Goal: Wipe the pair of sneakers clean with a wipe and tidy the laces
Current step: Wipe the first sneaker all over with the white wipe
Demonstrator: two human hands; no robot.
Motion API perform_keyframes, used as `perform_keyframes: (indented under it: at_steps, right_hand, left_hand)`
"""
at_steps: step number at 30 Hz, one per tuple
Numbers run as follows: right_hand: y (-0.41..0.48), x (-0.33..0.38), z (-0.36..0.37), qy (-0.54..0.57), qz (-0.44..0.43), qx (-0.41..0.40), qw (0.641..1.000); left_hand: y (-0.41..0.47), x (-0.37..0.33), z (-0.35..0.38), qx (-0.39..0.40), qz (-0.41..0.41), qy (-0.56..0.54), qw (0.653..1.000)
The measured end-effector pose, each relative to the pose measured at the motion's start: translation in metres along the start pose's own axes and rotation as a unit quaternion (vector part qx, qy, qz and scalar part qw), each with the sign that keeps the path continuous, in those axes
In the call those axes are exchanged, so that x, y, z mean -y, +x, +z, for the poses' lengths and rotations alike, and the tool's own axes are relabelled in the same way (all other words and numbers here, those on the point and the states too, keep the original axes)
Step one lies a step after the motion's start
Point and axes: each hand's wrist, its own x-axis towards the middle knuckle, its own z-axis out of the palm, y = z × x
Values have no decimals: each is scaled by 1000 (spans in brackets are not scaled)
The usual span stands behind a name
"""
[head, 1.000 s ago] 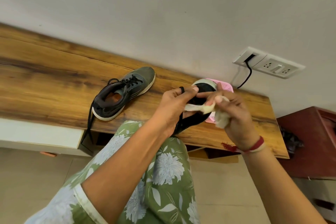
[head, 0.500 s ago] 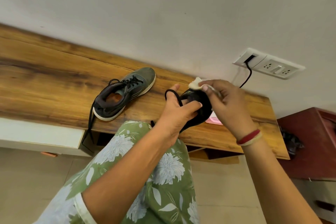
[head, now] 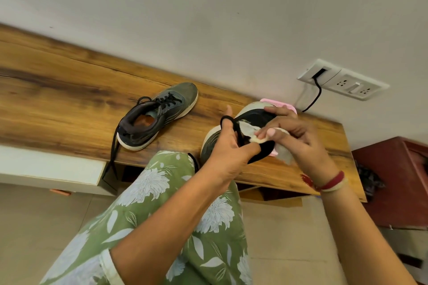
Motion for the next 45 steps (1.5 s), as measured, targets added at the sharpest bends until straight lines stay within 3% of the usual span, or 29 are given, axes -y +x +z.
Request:
perform_keyframes:
  at_steps: [3, 5, 7, 10, 15, 24, 29, 33, 39, 42, 45]
  right_hand:
    - [2, 13, -10, 188, 50, -78, 978]
    - [3, 18, -12, 225, 63, -158, 959]
    - [4, 19, -9, 128, 59, -190, 972]
    - [-2, 14, -1, -68, 66, -192, 977]
    - [-10, 4, 16, -183, 82, -104, 974]
    - [-7, -12, 48, -206, 148, -94, 963]
    - [-16, -27, 65, -100, 167, -210, 958]
    - [-27, -29, 76, -33, 190, -250, 949]
    - [-41, -31, 89, -114, 220, -237, 940]
    - [-41, -24, 91, -150, 157, -194, 957]
    - [-48, -22, 93, -256, 80, -117, 956]
  left_hand:
    - [-2, -1, -1, 25, -2, 57, 998]
    - [-6, -2, -2, 78, 11, 111, 991]
    - [-11, -3, 0, 133, 25, 155, 979]
    - [-11, -2, -3, 154, 39, 205, 966]
    - [-10, 2, -27, 150, 6, 198, 969]
    - [-32, 31, -43, 164, -56, 145, 974]
    - [-40, 40, -42, 86, -70, 45, 993]
    - [-38, 46, -41, 28, -40, 71, 996]
    - [-42, 48, -50, 45, -51, 34, 997]
    - [-42, 48, -53, 46, -54, 21, 997]
    - [-43, 49, -56, 52, -57, 29, 997]
